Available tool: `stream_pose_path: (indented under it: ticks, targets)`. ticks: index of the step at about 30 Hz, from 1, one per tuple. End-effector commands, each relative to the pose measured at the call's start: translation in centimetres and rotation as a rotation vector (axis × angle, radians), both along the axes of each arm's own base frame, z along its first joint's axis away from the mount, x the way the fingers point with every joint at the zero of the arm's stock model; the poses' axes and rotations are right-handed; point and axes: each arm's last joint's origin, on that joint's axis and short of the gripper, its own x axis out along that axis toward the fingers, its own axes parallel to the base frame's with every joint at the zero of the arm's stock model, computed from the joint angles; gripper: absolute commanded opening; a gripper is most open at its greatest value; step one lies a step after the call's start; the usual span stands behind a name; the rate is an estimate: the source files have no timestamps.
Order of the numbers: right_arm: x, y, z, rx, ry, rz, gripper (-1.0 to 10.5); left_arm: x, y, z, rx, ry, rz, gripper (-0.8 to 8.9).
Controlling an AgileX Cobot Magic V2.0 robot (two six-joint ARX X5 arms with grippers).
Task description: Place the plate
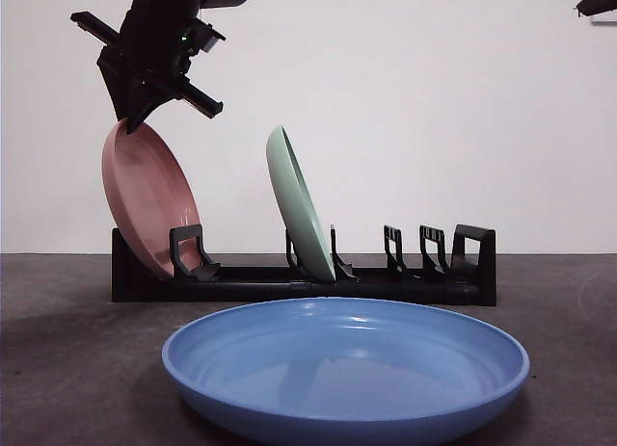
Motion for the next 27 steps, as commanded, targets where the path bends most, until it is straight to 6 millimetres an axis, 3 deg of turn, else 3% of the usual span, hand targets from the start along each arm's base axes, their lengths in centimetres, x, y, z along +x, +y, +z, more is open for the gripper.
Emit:
stream_pose_path:
  ticks: [1,9,18,27]
  targets:
    - [0.1,0.1,0.3,-0.002,-0.029,0.012,3.4,0.4,-0.8,-0.2,-0.007,0.002,-0.018,0.04]
    - [0.1,0.1,0.3,-0.005,-0.035,0.015,3.4,0.3,-1.0,0.7,0.001,-0.006,-0.042,0.04]
    - [0.1,0.1,0.3,-0.005,-0.039,0.015,3.4,-0.5,-0.9,5.1,-0.024,-0.068,-0.057,0.04]
    - [0.1,0.1,0.4,-0.003,-0.045,0.014,3.4,-3.0,-0.6,9.0,-0.038,-0.073,-0.076,0.04]
